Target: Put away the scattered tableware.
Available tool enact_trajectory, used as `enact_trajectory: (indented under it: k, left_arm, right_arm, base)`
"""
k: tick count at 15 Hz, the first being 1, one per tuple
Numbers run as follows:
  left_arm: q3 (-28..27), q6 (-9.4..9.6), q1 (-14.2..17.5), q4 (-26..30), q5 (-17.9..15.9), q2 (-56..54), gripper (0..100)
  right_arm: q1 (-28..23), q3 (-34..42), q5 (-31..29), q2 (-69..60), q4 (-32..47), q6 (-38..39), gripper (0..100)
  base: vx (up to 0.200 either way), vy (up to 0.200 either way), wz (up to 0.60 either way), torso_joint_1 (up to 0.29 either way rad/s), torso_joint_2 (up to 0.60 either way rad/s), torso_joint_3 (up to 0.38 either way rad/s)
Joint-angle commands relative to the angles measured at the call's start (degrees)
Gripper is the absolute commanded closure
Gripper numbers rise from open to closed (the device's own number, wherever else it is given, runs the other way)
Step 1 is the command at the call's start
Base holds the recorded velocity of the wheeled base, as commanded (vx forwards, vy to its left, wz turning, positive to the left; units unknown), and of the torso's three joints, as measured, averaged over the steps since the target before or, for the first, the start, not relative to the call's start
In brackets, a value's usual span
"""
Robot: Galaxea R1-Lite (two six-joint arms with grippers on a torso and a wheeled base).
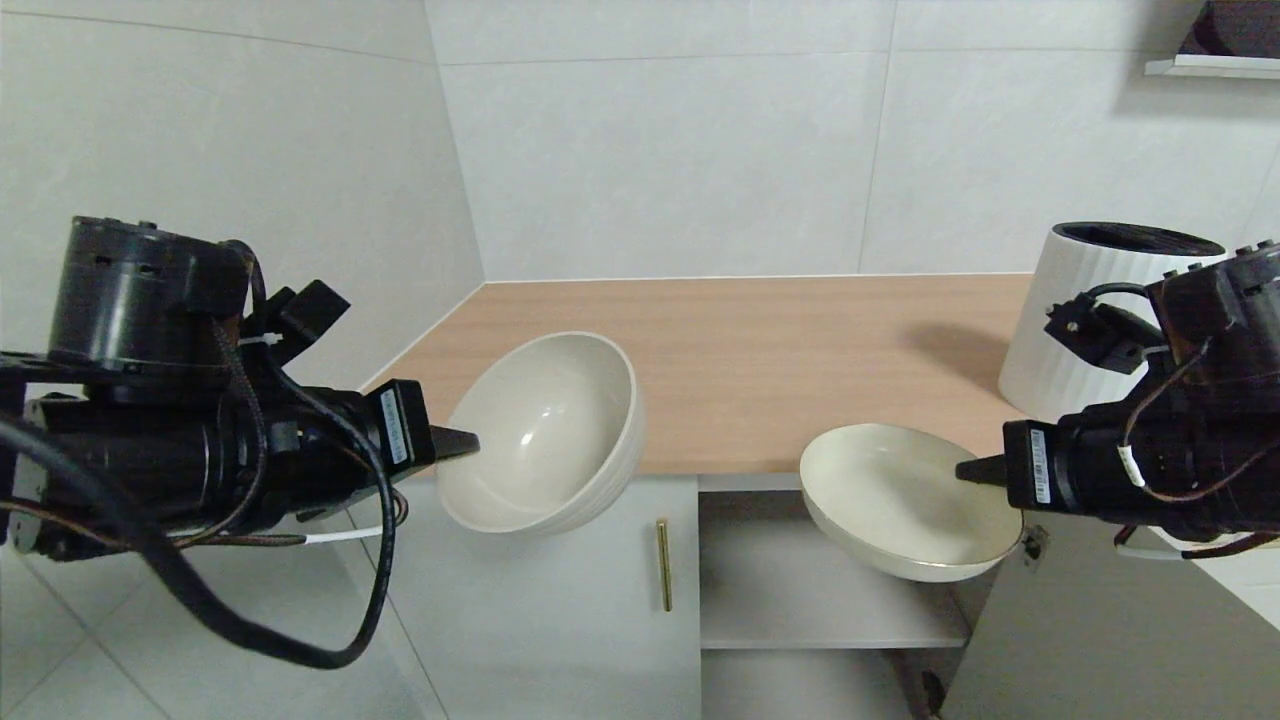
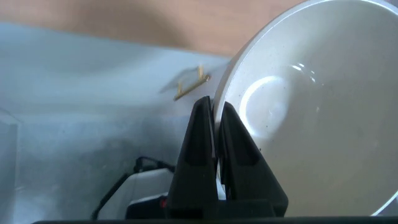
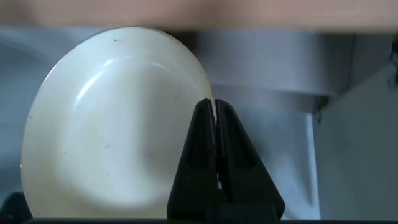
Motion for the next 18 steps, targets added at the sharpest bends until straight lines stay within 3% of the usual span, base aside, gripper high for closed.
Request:
enact_trajectory:
  k: [1, 4, 18]
  left_arm:
    - [1.43, 0.13, -0.02, 0.01, -0.02, -1.28, 100]
    - [1.43, 0.31, -0.02, 0.01, 0.07, -1.81, 100]
    - [1.43, 0.31, -0.02, -0.08, -0.02, 0.39, 100]
  right_arm:
    - [0.03, 2.53, -0.19, -0.14, -0.10, -0.07, 100]
    - [-0.06, 2.97, -0.28, 1.45, -0.19, 0.01, 100]
    - [-0.50, 2.97, -0.37, 7.07, -1.86, 0.10, 100]
  base:
    - [0.000, 0.000, 0.00, 0.000, 0.00, 0.000]
    - [-0.133, 0.000, 0.00, -0.002, 0.00, -0.002]
    - [0.000, 0.000, 0.00, 0.000, 0.00, 0.000]
